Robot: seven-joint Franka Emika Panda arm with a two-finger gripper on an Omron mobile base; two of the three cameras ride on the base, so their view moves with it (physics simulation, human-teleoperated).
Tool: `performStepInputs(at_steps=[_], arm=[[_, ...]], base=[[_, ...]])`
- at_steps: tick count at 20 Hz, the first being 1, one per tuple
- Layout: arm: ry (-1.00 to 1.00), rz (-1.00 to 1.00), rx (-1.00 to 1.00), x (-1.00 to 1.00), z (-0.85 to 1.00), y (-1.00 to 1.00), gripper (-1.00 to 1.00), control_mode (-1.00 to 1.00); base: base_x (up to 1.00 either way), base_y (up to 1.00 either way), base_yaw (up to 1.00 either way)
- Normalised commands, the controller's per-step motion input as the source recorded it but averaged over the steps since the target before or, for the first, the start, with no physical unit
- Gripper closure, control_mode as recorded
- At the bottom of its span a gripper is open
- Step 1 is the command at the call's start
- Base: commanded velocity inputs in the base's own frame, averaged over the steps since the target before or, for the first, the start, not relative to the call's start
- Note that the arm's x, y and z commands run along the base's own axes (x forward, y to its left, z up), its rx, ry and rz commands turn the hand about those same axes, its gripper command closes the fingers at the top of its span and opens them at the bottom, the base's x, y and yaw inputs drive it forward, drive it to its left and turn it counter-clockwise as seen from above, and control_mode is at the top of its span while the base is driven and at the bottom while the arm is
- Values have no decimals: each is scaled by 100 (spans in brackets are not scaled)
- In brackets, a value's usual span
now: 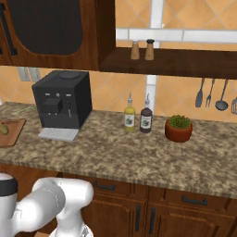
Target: Place the appropriate cutting tool for cutting the potato skin on the cutting board.
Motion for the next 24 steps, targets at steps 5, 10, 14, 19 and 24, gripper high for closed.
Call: performStepInputs(at_steps=[5,10,14,19,24], arm=[[-18,-6,-9,69,7,32,-100,-100],[-2,-1,-9,70,0,14,-100,-100],[0,0,-3,45,0,8,-100,-100],[-6,0,-3,22,-14,14,-100,-100],[-13,-4,-4,1,-26,6,-100,-100]], base=[[0,0,0],[0,0,0],[0,0,0],[0,0,0],[0,0,0]])
